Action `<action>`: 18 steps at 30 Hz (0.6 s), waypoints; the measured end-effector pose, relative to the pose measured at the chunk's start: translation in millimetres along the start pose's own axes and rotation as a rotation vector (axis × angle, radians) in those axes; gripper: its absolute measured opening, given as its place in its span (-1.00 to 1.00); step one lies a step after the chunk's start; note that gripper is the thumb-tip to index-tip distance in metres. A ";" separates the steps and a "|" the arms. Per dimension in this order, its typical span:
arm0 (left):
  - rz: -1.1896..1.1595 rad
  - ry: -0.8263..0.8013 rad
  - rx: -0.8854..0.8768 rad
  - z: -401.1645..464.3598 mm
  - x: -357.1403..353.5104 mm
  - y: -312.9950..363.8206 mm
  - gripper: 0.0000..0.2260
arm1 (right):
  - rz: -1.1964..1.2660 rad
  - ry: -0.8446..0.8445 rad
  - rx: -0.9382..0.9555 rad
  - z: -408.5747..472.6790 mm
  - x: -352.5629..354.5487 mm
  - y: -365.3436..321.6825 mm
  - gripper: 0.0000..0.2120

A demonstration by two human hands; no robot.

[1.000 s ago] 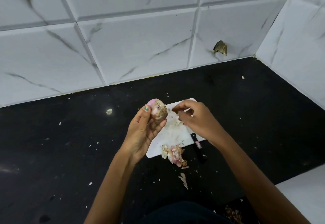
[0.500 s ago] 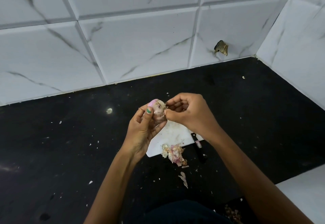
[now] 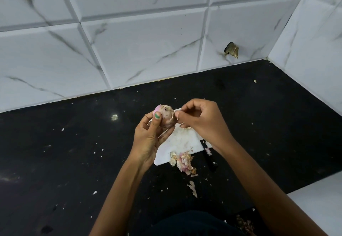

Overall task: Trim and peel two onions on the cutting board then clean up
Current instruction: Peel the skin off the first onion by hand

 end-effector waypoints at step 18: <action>-0.034 -0.067 -0.003 2.3 1.7 5.5 -0.05 | 0.043 0.106 -0.005 10.0 0.1 16.1 -0.93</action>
Point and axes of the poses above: each hand's wrist, its own z-axis towards the middle knuckle, its own x-axis out of the back of the hand, y = z × x, the point moved 7 cm from there along z, towards the middle knuckle, and after that the axes turned 4 degrees about y, right-handed, at the moved point
